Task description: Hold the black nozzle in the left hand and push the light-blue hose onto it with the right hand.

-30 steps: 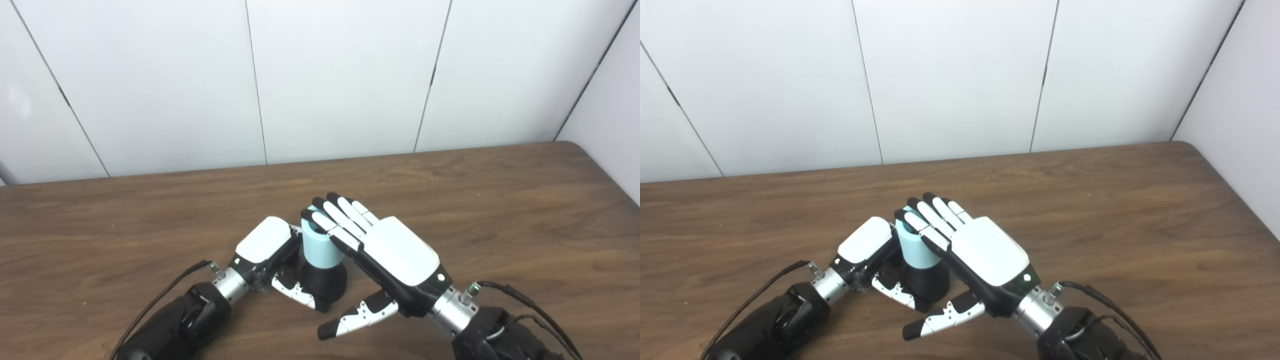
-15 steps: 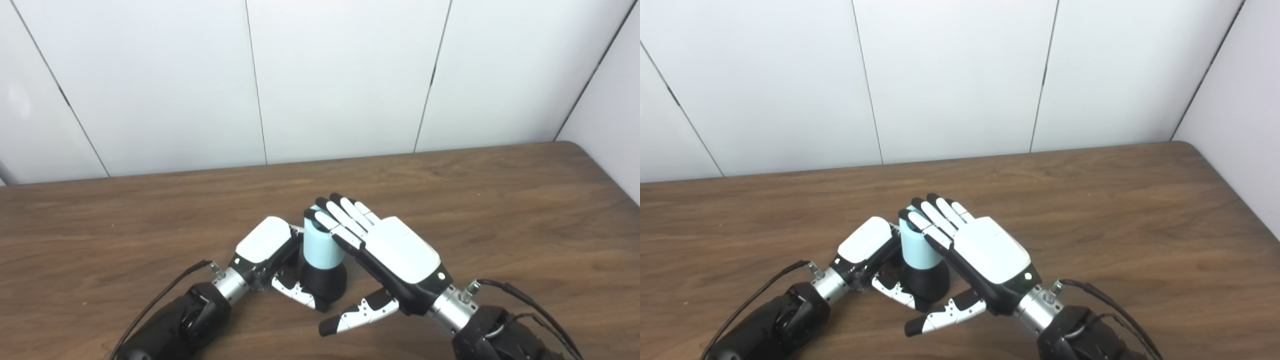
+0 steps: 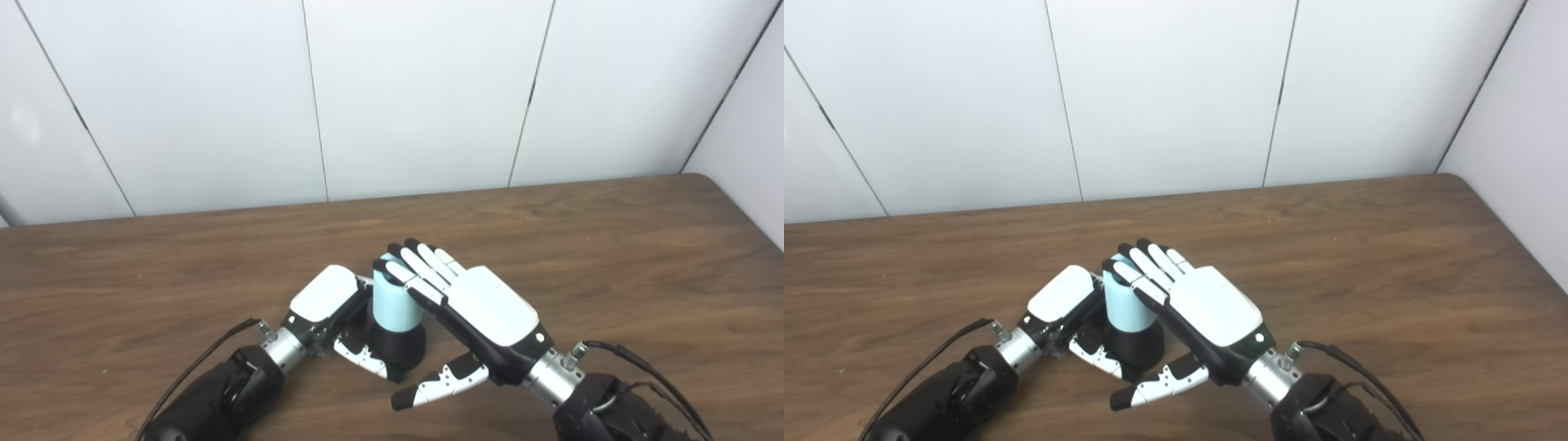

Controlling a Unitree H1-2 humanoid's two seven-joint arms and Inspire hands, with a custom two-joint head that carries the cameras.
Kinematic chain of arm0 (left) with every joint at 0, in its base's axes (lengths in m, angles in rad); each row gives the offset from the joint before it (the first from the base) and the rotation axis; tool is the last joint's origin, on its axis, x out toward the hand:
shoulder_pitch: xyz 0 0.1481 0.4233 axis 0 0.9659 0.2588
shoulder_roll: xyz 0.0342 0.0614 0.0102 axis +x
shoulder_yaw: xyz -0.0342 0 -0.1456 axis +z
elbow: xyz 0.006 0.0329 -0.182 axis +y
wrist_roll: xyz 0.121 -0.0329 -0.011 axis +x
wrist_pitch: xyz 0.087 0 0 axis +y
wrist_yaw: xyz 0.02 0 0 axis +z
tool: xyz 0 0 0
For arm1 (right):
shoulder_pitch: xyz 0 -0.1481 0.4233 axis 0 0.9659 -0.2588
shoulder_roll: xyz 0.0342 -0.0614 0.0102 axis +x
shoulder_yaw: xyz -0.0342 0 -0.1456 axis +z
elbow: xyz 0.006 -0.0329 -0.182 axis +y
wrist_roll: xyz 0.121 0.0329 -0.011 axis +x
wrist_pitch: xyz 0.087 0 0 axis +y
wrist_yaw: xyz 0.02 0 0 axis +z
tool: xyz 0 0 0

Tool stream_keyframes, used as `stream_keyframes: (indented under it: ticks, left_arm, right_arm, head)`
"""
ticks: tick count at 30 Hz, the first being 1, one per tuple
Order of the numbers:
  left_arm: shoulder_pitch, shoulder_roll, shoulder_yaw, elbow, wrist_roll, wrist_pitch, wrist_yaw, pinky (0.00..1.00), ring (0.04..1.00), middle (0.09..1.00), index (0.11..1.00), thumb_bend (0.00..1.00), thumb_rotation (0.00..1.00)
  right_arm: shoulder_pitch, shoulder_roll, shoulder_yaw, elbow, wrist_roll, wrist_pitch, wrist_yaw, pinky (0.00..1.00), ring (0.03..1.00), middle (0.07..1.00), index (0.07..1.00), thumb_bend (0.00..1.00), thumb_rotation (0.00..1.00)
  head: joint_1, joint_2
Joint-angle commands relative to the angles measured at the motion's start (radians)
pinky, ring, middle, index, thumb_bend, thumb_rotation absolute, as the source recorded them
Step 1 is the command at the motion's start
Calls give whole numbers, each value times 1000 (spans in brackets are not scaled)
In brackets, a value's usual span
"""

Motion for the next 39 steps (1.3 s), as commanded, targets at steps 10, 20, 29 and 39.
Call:
stream_keyframes:
  ticks: [10, 20, 29, 39]
  left_arm:
    - [221, -22, -158, 182, 85, 34, -265, 263, 302, 475, 490, 521, 0]
    - [221, -21, -157, 180, 82, 31, -265, 247, 281, 474, 489, 522, 0]
    - [217, -17, -162, 171, 90, 41, -274, 288, 328, 477, 489, 520, 0]
    - [214, -21, -163, 181, 106, 42, -251, 255, 290, 474, 489, 522, 0]
  right_arm:
    - [43, -77, 90, 65, -152, -57, 132, 1000, 991, 972, 920, 890, 837]
    - [44, -79, 99, 69, -189, -68, 122, 980, 966, 958, 908, 892, 848]
    - [55, -44, 63, 69, -141, -76, -16, 996, 1000, 1000, 989, 887, 860]
    - [9, 14, 18, 44, -196, -38, -94, 1000, 1000, 1000, 1000, 884, 955]
  head:
    - [0, 1]
    - [-1, 1]
    - [-2, -1]
    - [-5, -4]
